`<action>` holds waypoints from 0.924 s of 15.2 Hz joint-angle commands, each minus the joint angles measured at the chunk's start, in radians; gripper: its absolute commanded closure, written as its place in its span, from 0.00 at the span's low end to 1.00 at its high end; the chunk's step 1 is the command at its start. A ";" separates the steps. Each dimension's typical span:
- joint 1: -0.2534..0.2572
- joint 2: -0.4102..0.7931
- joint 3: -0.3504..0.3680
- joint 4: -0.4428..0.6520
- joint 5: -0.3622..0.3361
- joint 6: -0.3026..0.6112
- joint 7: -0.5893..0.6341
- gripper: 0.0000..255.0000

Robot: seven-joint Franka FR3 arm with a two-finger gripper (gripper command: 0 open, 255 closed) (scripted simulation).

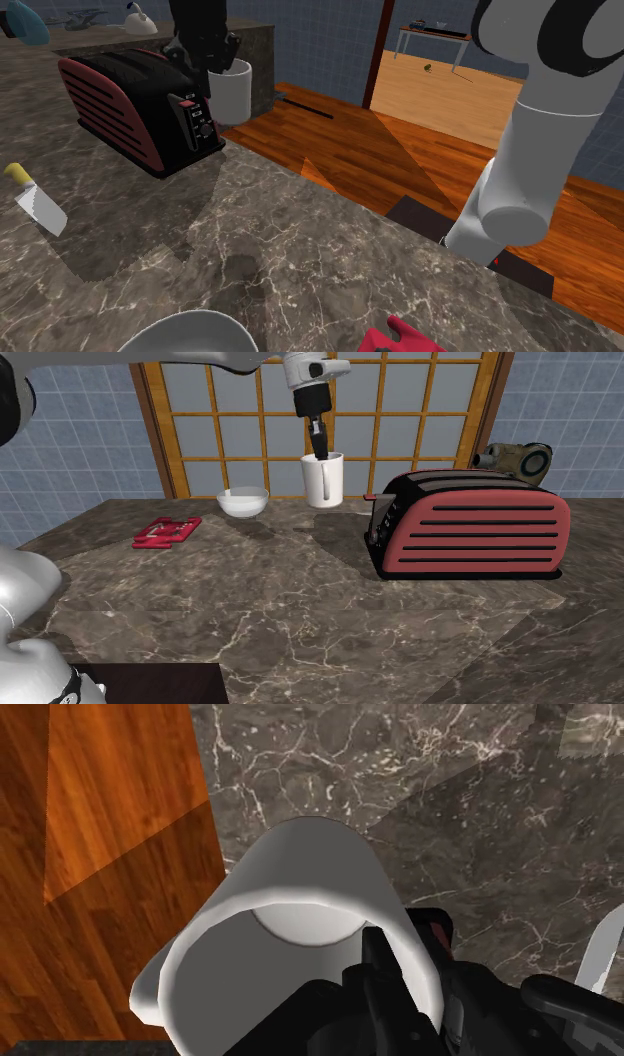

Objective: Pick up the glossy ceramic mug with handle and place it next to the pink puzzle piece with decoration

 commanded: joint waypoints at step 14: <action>0.056 -0.554 -0.004 -0.510 0.292 0.033 0.035 1.00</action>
